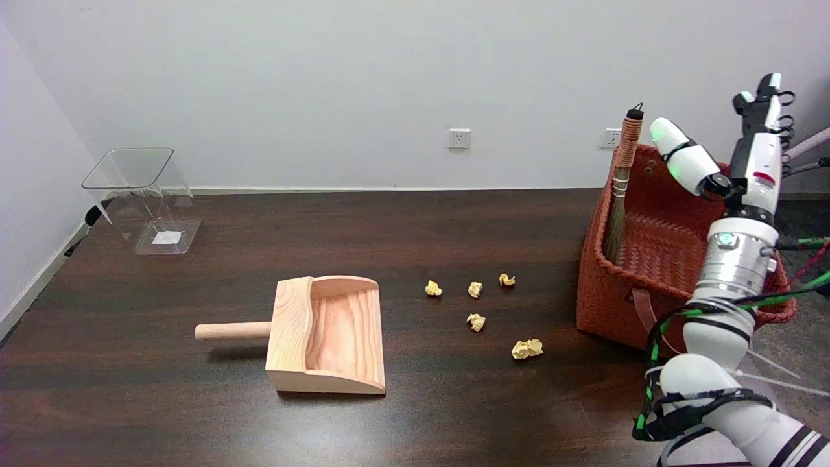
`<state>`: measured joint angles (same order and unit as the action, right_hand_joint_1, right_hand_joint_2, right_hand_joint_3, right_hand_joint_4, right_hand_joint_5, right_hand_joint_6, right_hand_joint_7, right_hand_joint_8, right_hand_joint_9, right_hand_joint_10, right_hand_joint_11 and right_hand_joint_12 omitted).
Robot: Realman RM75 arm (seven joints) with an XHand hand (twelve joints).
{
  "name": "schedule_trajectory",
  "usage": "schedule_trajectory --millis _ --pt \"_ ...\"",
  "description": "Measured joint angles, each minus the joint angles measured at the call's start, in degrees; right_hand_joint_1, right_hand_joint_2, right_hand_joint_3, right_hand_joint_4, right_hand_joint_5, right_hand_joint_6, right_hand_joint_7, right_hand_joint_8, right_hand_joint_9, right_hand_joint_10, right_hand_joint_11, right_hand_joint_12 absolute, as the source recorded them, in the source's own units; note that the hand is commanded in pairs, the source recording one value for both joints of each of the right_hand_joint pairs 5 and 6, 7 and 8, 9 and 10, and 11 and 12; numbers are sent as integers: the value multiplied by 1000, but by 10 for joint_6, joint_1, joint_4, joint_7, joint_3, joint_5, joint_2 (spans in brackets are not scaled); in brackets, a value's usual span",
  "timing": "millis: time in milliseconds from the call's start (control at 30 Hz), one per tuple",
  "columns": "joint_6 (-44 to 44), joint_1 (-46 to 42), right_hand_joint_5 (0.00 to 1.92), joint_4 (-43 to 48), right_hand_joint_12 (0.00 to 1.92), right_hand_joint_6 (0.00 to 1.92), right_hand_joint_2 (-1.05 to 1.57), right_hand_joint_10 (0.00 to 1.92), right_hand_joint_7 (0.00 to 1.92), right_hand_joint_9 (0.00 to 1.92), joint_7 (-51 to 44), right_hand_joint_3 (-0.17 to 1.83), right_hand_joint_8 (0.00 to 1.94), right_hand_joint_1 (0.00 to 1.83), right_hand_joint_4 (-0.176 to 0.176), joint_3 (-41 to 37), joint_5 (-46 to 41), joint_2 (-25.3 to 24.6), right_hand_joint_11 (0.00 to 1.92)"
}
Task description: Pick up the broom.
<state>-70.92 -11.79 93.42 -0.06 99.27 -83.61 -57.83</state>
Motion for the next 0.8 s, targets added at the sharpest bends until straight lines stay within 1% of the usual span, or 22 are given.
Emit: schedule_trajectory --millis 267,800 --pt "63 27 0 -18 0 0 1007 0 282 0 -1 -175 282 710 0 -14 -26 8 0" --pt "157 107 0 -81 0 0 1013 0 285 0 1 -175 285 684 0 -14 -88 25 0"
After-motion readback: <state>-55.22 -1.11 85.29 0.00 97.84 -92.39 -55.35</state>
